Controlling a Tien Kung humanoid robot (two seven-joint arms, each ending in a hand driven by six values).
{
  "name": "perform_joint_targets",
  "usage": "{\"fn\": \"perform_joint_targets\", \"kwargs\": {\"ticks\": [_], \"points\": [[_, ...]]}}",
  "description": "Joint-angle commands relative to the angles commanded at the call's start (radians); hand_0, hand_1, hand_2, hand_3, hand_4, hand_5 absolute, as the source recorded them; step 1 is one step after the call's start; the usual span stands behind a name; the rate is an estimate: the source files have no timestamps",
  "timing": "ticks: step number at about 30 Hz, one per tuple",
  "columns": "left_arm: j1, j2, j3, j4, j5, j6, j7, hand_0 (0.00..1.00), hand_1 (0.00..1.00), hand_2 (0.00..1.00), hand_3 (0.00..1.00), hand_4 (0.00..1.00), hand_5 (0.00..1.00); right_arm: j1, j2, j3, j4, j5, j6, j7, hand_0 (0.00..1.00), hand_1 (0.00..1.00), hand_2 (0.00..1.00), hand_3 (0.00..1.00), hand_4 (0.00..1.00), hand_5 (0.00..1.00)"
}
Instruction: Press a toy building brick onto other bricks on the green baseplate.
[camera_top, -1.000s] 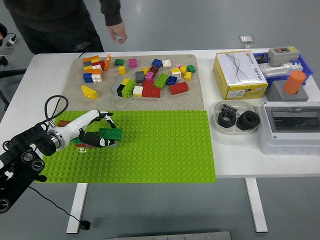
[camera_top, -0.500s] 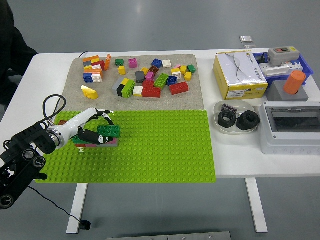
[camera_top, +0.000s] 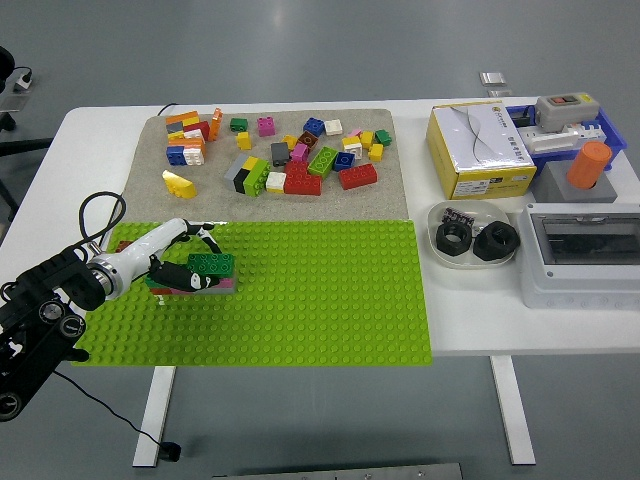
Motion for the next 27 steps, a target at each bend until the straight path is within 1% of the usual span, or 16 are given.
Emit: {"fn": "perform_joint_targets", "kwargs": {"ticks": [5, 12, 21, 22, 27], "points": [[0.001, 0.006, -0.001, -0.014, -0.002, -0.002, 0.002, 0.963, 0.967, 0.938, 0.49, 0.816, 0.002, -0.002, 0.002, 0.007, 0.0, -0.007, 0.001, -0.003, 0.686, 0.657, 0.629, 0.874, 0.64, 0.998], [0.003, 0.008, 0.001, 0.011, -0.008, -0.001, -0.002, 0.963, 0.967, 0.936, 0.491, 0.816, 0.002, -0.004, 0.003, 0.005, 0.0, -0.006, 0.001, -0.002, 0.686, 0.659, 0.629, 0.874, 0.64, 0.998], [0.003, 0.009, 0.0, 0.023, -0.011, 0.006, -0.012, 0.963, 0.965, 0.936, 0.491, 0.814, 0.002, -0.003, 0.003, 0.0, 0.0, -0.001, 0.002, -0.001, 0.687, 0.659, 0.632, 0.874, 0.641, 0.998], [0.003, 0.009, 0.001, 0.023, -0.012, 0.006, -0.013, 0.963, 0.965, 0.936, 0.499, 0.776, 0.002, -0.003, 0.003, 0.0, 0.0, -0.001, 0.002, -0.002, 0.687, 0.658, 0.632, 0.873, 0.642, 0.998], [0.002, 0.01, 0.003, 0.025, -0.013, 0.007, -0.016, 0.963, 0.965, 0.936, 0.499, 0.776, 0.002, -0.001, 0.003, 0.0, 0.0, -0.001, 0.002, -0.002, 0.687, 0.658, 0.632, 0.873, 0.642, 0.998]]}}
